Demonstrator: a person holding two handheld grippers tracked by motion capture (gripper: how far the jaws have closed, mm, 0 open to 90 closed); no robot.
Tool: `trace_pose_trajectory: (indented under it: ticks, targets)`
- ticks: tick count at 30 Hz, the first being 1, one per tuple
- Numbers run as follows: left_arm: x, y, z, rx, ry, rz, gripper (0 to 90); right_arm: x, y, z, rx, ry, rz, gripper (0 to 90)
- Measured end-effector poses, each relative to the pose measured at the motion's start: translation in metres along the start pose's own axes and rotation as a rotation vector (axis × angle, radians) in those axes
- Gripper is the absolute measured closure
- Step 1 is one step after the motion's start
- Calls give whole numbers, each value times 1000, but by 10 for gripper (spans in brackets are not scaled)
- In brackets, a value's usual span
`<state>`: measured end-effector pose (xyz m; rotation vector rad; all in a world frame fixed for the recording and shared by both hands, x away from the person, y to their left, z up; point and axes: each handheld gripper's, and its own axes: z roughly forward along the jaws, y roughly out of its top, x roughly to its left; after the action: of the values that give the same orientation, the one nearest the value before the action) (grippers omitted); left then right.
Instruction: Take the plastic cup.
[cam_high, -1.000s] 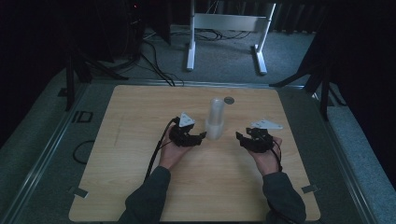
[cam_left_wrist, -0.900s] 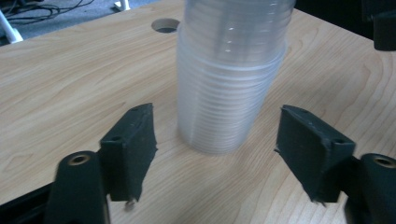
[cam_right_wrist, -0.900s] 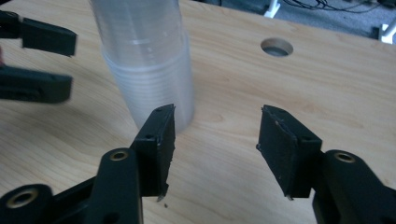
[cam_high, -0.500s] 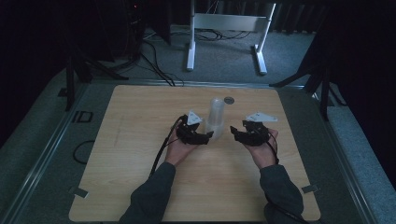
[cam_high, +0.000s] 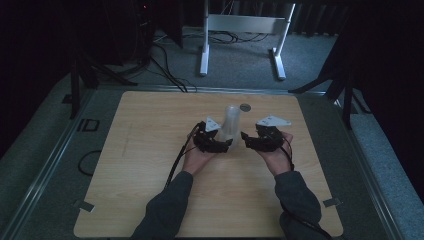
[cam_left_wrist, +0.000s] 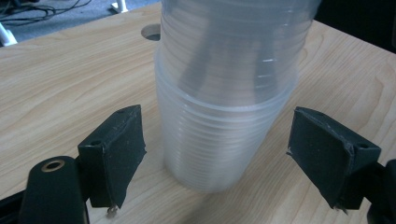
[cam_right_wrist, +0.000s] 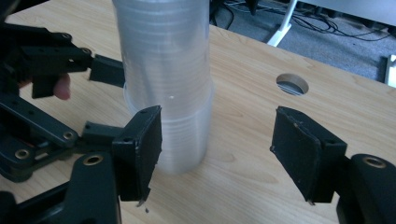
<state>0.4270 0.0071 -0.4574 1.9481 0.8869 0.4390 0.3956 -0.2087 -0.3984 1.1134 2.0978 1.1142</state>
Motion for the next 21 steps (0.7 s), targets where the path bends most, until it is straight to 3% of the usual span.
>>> trace_pose_trajectory:
  ticks: [7, 15, 21]
  targets:
    - [-1, 1, 4, -33, -16, -12, 190, -1, 10, 4, -28, 16, -2, 328]
    - [-2, 2, 9, -31, -14, -11, 211, 0, 16, 6, -46, 24, -14, 328]
    - [-3, 2, 10, -57, -8, -4, 216, 4, 24, 12, -66, 55, -16, 329]
